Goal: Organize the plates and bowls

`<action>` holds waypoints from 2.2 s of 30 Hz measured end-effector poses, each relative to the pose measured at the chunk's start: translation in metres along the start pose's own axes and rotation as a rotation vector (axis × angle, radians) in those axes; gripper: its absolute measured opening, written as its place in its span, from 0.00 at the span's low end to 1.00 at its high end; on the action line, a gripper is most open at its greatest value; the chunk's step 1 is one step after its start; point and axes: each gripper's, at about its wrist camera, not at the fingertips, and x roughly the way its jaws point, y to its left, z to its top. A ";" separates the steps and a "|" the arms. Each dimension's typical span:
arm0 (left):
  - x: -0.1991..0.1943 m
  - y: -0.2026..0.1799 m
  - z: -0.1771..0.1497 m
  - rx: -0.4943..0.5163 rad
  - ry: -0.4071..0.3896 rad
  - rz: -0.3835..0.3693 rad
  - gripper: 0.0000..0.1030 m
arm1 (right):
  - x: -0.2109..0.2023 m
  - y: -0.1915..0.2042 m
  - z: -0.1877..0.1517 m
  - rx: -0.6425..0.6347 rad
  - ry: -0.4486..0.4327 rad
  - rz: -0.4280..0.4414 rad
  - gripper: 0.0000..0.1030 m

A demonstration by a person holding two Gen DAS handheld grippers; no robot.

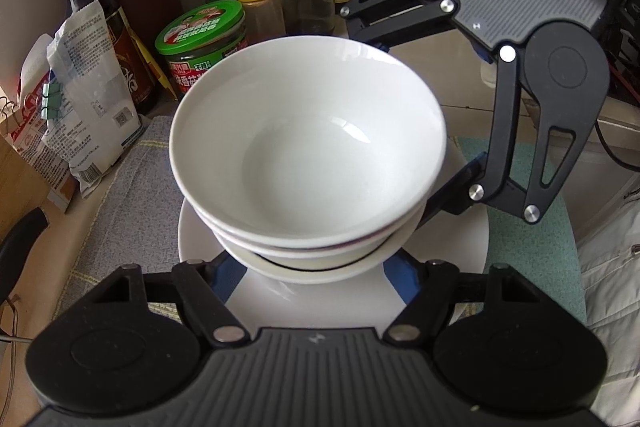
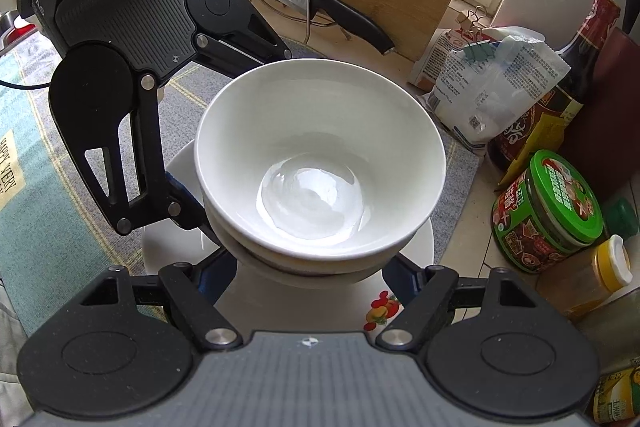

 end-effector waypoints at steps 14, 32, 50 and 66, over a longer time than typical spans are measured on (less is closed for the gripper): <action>-0.023 -0.003 -0.016 -0.075 -0.076 0.109 0.97 | -0.011 0.004 0.001 0.039 -0.018 -0.034 1.00; -0.092 -0.060 -0.057 -0.665 -0.073 0.540 0.99 | -0.048 0.060 -0.020 0.702 0.072 -0.355 1.00; -0.178 -0.116 -0.063 -0.749 -0.127 0.554 0.99 | -0.122 0.149 -0.001 0.846 -0.031 -0.536 1.00; -0.190 -0.120 -0.066 -0.751 -0.144 0.553 0.99 | -0.130 0.159 0.004 0.843 -0.041 -0.573 1.00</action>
